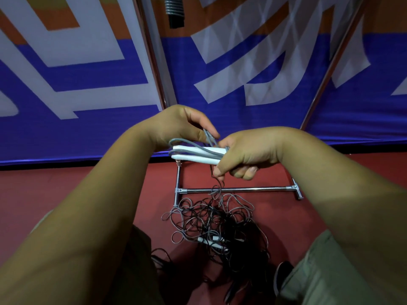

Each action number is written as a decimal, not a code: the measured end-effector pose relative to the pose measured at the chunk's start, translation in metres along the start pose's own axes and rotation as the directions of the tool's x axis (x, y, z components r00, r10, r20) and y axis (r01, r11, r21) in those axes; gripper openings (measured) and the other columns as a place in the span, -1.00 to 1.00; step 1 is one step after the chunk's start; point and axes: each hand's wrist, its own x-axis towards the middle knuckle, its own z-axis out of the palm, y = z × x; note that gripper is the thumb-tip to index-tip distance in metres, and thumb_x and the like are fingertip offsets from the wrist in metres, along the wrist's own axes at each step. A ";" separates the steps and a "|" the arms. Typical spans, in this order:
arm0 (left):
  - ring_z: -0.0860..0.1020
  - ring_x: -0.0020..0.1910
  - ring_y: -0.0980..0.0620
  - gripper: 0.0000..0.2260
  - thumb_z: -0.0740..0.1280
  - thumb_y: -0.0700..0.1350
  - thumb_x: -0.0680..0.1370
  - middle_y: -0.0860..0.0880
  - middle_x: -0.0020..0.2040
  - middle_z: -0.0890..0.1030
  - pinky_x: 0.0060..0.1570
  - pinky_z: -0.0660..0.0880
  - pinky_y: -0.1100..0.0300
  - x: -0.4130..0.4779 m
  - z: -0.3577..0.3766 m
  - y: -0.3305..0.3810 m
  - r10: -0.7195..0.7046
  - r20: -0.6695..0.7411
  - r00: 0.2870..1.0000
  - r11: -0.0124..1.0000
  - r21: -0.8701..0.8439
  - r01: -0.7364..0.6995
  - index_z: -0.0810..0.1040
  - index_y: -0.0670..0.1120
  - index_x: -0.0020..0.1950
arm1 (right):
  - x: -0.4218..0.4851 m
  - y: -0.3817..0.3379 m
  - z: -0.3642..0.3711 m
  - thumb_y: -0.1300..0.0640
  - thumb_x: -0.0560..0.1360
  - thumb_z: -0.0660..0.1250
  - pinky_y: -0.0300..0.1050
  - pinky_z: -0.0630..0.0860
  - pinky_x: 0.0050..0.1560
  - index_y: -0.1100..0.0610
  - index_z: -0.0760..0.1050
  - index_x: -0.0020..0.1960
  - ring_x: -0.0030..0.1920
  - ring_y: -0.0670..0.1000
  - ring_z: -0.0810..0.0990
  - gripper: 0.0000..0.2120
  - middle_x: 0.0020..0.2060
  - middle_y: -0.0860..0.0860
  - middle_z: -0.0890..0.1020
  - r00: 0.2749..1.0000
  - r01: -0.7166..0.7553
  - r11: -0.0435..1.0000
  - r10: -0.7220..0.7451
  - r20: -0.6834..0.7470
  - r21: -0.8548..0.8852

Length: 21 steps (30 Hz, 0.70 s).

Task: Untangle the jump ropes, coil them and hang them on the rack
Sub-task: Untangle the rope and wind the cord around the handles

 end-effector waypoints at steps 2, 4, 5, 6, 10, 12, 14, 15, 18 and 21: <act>0.73 -0.06 0.09 -0.86 0.52 -0.28 0.53 -0.04 -0.05 0.78 -0.01 0.59 0.29 -0.009 0.001 0.012 -0.023 0.004 1.000 0.994 0.104 0.023 0.78 -0.09 0.03 | -0.002 0.000 0.006 0.35 0.57 0.45 -0.23 0.18 -0.52 0.28 0.47 0.13 -0.48 -0.06 0.26 -0.80 -0.17 0.20 0.62 0.999 -0.018 0.999 0.017 -0.030 -0.044; 0.69 -0.18 0.23 -0.86 0.55 -0.24 0.51 0.07 -0.12 0.77 -0.15 0.51 0.43 -0.016 0.004 0.027 -0.026 0.012 1.000 0.970 0.244 0.023 0.79 -0.03 0.01 | -0.006 0.000 0.013 0.29 0.56 0.47 -0.20 0.26 -0.48 0.34 0.53 0.11 -0.45 -0.03 0.31 -0.80 -0.21 0.19 0.58 0.994 -0.053 0.987 0.037 -0.106 -0.149; 0.67 -0.20 0.26 -0.85 0.57 -0.22 0.50 0.13 -0.15 0.76 -0.18 0.49 0.46 -0.018 0.005 0.035 -0.027 0.012 1.000 0.949 0.315 0.022 0.79 0.00 0.01 | -0.010 -0.001 0.015 0.25 0.56 0.47 -0.17 0.32 -0.45 0.33 0.56 0.08 -0.42 -0.03 0.35 -0.82 -0.24 0.16 0.60 0.985 -0.072 0.975 0.037 -0.171 -0.208; 0.66 -0.20 0.30 -0.83 0.58 -0.20 0.50 0.18 -0.18 0.74 -0.20 0.47 0.49 -0.020 0.006 0.043 -0.026 0.006 1.000 0.923 0.383 0.021 0.79 0.04 0.01 | -0.014 -0.003 0.017 0.23 0.57 0.46 -0.14 0.37 -0.42 0.29 0.56 0.06 -0.40 -0.02 0.40 -0.85 -0.25 0.11 0.64 0.971 -0.085 0.965 0.024 -0.240 -0.246; 0.64 -0.15 0.34 -0.77 0.56 -0.14 0.48 0.26 -0.16 0.72 -0.17 0.48 0.43 -0.026 0.009 0.084 0.034 -0.048 0.998 0.770 0.638 0.005 0.78 0.16 0.06 | -0.039 -0.020 0.013 0.23 0.55 0.45 -0.16 0.43 -0.42 0.21 0.56 0.10 -0.47 -0.03 0.43 -0.85 -0.29 0.03 0.73 0.903 -0.091 0.953 -0.043 -0.428 -0.288; 0.64 -0.15 0.24 -0.75 0.54 -0.13 0.48 0.23 -0.17 0.70 -0.11 0.51 0.29 -0.031 0.009 0.109 0.085 -0.059 0.995 0.677 0.736 -0.014 0.78 0.16 0.09 | -0.055 -0.035 0.008 0.22 0.49 0.50 -0.19 0.42 -0.46 0.16 0.59 0.06 -0.53 0.02 0.43 -0.82 -0.43 0.03 0.65 0.852 -0.153 0.906 -0.082 -0.518 -0.395; 0.62 -0.12 0.18 -0.73 0.55 -0.12 0.48 0.18 -0.16 0.68 -0.06 0.53 0.21 -0.037 0.007 0.137 0.137 -0.075 0.988 0.591 0.806 -0.021 0.75 0.14 0.15 | -0.073 -0.057 0.004 0.13 0.44 0.58 -0.19 0.46 -0.48 0.06 0.60 0.02 -0.53 0.06 0.49 -0.78 -0.44 0.07 0.58 0.793 -0.231 0.836 -0.135 -0.594 -0.498; 0.61 -0.10 0.16 -0.72 0.57 -0.11 0.49 0.16 -0.15 0.68 -0.03 0.53 0.20 -0.040 0.004 0.152 0.156 -0.084 0.984 0.559 0.829 -0.018 0.74 0.13 0.17 | -0.083 -0.069 0.003 0.10 0.43 0.59 -0.18 0.47 -0.48 0.02 0.60 0.02 -0.51 0.07 0.52 -0.77 -0.40 0.09 0.60 0.768 -0.260 0.803 -0.164 -0.619 -0.536; 0.62 -0.07 0.13 -0.72 0.60 -0.05 0.48 0.17 -0.16 0.64 -0.02 0.49 0.21 -0.051 -0.007 0.190 0.183 -0.116 0.976 0.497 0.868 0.010 0.73 0.09 0.18 | -0.111 -0.107 0.002 0.13 0.47 0.54 -0.15 0.47 -0.44 0.01 0.60 0.01 -0.45 0.09 0.55 -0.83 -0.28 0.10 0.63 0.714 -0.304 0.734 -0.246 -0.655 -0.607; 0.62 -0.08 0.13 -0.74 0.61 -0.01 0.47 0.19 -0.18 0.63 -0.04 0.48 0.21 -0.065 -0.022 0.222 0.208 -0.177 0.962 0.505 0.862 0.050 0.73 0.08 0.14 | -0.139 -0.142 0.001 0.15 0.53 0.43 -0.08 0.51 -0.39 0.05 0.59 0.04 -0.39 0.11 0.57 -0.90 -0.19 0.12 0.69 0.701 -0.313 0.672 -0.314 -0.641 -0.671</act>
